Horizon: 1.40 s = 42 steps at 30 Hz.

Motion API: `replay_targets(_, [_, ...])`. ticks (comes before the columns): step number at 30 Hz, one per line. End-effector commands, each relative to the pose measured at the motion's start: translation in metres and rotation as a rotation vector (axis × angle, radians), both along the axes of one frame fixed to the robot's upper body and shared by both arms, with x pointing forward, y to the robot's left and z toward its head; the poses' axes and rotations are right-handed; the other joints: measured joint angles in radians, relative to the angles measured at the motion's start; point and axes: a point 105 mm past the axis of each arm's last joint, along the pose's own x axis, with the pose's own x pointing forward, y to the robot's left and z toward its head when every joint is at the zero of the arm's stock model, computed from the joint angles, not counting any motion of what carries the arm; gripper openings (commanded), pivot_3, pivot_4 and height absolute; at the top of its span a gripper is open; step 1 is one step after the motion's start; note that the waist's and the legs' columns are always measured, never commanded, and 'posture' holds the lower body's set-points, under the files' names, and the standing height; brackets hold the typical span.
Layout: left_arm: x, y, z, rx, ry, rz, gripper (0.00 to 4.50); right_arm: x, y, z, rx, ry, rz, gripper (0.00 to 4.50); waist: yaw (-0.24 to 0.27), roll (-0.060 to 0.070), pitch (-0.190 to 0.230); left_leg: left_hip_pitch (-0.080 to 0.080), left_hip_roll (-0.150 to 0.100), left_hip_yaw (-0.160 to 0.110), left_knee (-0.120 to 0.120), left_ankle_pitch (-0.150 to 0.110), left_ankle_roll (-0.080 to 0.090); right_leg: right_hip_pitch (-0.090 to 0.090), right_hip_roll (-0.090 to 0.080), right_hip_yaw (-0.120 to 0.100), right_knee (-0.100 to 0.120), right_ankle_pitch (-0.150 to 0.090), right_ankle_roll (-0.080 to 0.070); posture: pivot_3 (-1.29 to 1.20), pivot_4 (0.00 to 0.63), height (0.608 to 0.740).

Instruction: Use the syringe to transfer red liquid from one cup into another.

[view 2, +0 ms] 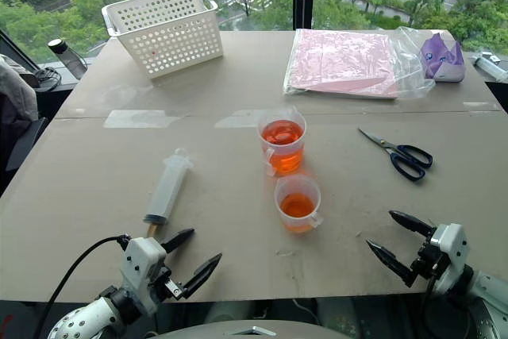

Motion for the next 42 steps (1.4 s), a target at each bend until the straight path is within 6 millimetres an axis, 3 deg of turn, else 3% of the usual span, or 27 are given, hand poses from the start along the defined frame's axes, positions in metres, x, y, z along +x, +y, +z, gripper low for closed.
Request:
replay_targets(1, [-0.006,0.000,0.005,0.011,-0.022,-0.020,4.48,0.002,-0.006,0.007,-0.007,-0.036,-0.008,4.50,0.000,0.000,0.000,0.000,0.000,0.000,0.000,0.000,0.000,0.000,0.000,0.000,0.000,0.000,0.000,0.00,0.150,0.740])
replay_targets(19, [-0.005,-0.003,0.008,-0.007,-0.043,-0.032,4.48,0.007,-0.005,0.012,0.005,-0.053,0.006,4.50,0.000,0.000,0.001,0.000,0.000,0.000,0.000,0.000,0.000,0.000,0.000,0.000,0.000,0.000,0.000,0.00,0.150,0.740])
replay_targets(24, [-0.003,-0.002,0.012,-0.009,-0.054,-0.021,4.48,0.016,-0.015,0.021,-0.004,-0.075,0.007,4.50,0.000,0.000,0.001,0.000,0.000,0.000,0.000,0.000,0.000,0.000,0.000,0.000,0.000,0.000,0.000,0.00,0.150,0.740])
replay_targets(27, [0.010,-0.002,0.025,-0.058,-0.073,0.027,4.48,0.029,-0.014,0.045,0.039,-0.114,0.033,4.50,0.000,0.000,0.001,0.000,0.000,0.000,0.000,0.000,0.000,0.000,0.000,0.000,0.000,0.000,0.000,0.00,0.150,0.740])
replay_targets(30, [0.036,-0.008,0.062,-0.125,-0.151,0.075,4.48,0.050,-0.005,0.094,0.037,-0.197,0.168,4.50,-0.002,0.005,0.005,0.000,0.000,0.000,0.002,0.000,0.000,0.000,0.000,0.000,0.001,0.000,0.000,0.00,0.150,0.740])
replay_targets(32, [0.044,-0.010,0.074,-0.147,-0.159,0.099,4.48,0.055,0.000,0.111,0.044,-0.213,0.214,4.50,-0.001,0.004,0.004,0.000,0.000,0.000,0.004,0.000,0.001,0.001,0.000,0.000,0.002,0.001,0.001,0.00,0.150,0.740])
replay_targets(37, [0.075,-0.012,0.111,-0.149,-0.215,0.168,4.48,0.058,0.046,0.160,0.054,-0.252,0.481,4.50,0.003,0.001,0.003,-0.001,0.000,-0.001,0.003,0.000,0.000,0.001,0.002,-0.002,0.002,0.002,0.004,0.00,0.150,0.740])
replay_targets(40, [0.092,0.003,0.117,-0.029,-0.183,0.276,4.48,0.056,0.071,0.181,0.077,-0.279,0.589,4.50,0.002,0.000,0.004,-0.002,0.000,-0.003,0.004,0.001,0.000,0.001,0.003,-0.004,0.003,0.003,0.005,0.00,0.150,0.740])
replay_targets(42, [0.098,0.018,0.109,0.106,-0.063,0.348,4.48,0.056,0.081,0.189,0.082,-0.293,0.630,4.50,0.002,-0.002,0.004,-0.002,0.000,-0.003,0.004,0.001,0.000,0.001,0.004,-0.004,0.002,0.003,0.005,0.00,0.150,0.740])
